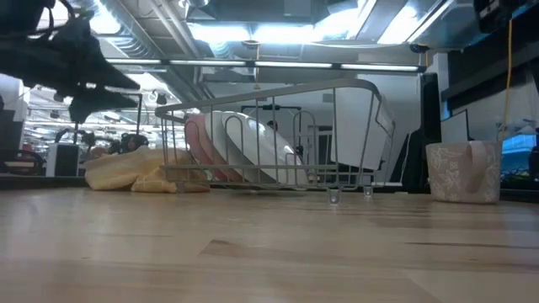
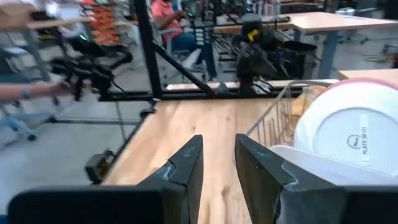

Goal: Sort dishes
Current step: Return to Home Position

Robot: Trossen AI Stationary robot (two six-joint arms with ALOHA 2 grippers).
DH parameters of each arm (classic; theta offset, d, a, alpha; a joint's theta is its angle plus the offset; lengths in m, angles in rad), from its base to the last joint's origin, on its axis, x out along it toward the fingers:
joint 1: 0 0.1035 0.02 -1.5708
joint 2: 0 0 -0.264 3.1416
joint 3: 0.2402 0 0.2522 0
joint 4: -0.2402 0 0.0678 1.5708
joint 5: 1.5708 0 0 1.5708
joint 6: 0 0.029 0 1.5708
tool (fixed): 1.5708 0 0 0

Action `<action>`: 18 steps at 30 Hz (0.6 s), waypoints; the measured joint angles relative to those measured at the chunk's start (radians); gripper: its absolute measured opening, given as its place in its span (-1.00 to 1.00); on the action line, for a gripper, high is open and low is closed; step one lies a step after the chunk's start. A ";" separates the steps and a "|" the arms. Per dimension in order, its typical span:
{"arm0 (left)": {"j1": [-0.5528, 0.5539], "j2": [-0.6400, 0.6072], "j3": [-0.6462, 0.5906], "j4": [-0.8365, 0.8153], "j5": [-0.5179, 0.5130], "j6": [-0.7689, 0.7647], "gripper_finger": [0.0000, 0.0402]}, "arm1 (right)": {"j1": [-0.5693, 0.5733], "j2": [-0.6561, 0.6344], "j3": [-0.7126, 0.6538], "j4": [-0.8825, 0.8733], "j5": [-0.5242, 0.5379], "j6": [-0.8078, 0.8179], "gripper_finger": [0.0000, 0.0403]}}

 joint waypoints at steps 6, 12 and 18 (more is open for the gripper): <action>0.000 0.004 0.000 -0.086 0.002 -0.001 -0.02 | -0.036 -0.141 0.000 -0.125 -0.073 -0.001 -0.52; 0.000 0.006 0.000 -0.087 0.002 0.026 -0.02 | -0.035 -0.264 -0.090 -0.133 -0.073 -0.002 -0.52; 0.000 0.006 0.000 -0.087 0.001 0.026 -0.02 | -0.035 -0.368 -0.286 0.031 -0.066 -0.035 -0.52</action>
